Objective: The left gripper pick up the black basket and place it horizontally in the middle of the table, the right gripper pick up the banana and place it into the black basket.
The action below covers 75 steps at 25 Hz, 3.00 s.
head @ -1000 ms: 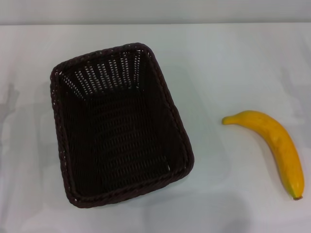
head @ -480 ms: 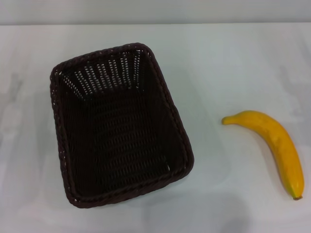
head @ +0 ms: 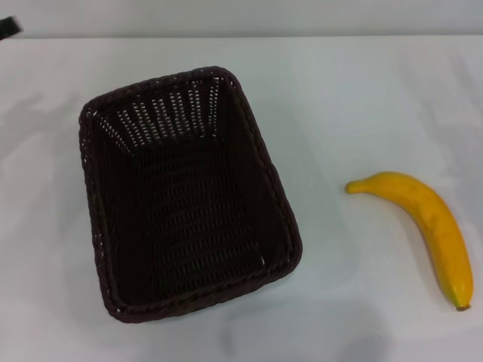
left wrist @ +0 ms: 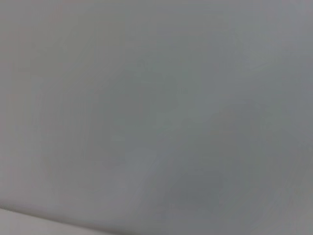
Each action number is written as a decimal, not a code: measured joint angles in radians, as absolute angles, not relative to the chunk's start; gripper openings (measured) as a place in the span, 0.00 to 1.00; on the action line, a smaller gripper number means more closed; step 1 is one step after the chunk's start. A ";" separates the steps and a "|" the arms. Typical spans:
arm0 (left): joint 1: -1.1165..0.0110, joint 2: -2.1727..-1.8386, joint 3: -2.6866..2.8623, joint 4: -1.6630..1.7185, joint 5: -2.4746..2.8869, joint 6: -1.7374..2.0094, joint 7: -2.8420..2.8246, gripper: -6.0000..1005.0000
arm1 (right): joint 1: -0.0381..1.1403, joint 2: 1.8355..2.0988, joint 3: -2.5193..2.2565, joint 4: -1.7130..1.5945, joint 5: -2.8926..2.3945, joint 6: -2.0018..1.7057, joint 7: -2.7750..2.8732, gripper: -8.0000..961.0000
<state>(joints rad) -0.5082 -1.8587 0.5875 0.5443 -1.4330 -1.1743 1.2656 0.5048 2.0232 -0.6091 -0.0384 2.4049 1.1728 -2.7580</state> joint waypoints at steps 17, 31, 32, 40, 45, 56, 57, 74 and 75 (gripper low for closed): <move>-0.926 -1.785 0.728 0.686 -0.742 -1.410 1.245 0.88 | 0.548 2.026 -0.623 -0.028 2.404 1.169 -2.757 0.90; -0.942 -1.888 0.865 0.677 -0.673 -1.313 1.414 0.88 | 0.554 2.028 -0.622 -0.013 2.404 1.170 -2.757 0.90; -0.940 -1.896 0.866 0.673 -0.661 -1.299 1.421 0.88 | 0.554 2.028 -0.623 -0.013 2.404 1.170 -2.757 0.90; -0.942 -1.927 0.869 0.563 -0.645 -1.153 1.512 0.88 | 0.555 2.028 -0.623 -0.002 2.404 1.180 -2.756 0.90; -0.938 -1.940 0.868 0.550 -0.660 -1.127 1.549 0.88 | 0.554 2.028 -0.623 -0.001 2.404 1.189 -2.755 0.90; -0.915 -1.989 0.876 0.545 -0.665 -1.033 1.577 0.75 | 0.547 2.027 -0.621 -0.004 2.404 1.189 -2.755 0.90; -0.915 -1.992 0.876 0.546 -0.665 -1.032 1.577 0.72 | 0.547 2.027 -0.622 -0.006 2.404 1.189 -2.755 0.90; -0.919 -1.972 0.871 0.579 -0.689 -1.136 1.366 0.42 | 0.556 2.022 -0.614 -0.014 2.404 1.183 -2.755 0.90; -0.919 -1.972 0.870 0.579 -0.688 -1.139 1.360 0.41 | 0.556 2.022 -0.614 -0.014 2.404 1.183 -2.755 0.90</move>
<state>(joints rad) -0.9193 -1.9722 0.8704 0.5793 -0.6885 -1.1393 1.3603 0.5557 2.0217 -0.6139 -0.0142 2.4038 1.1827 -2.7550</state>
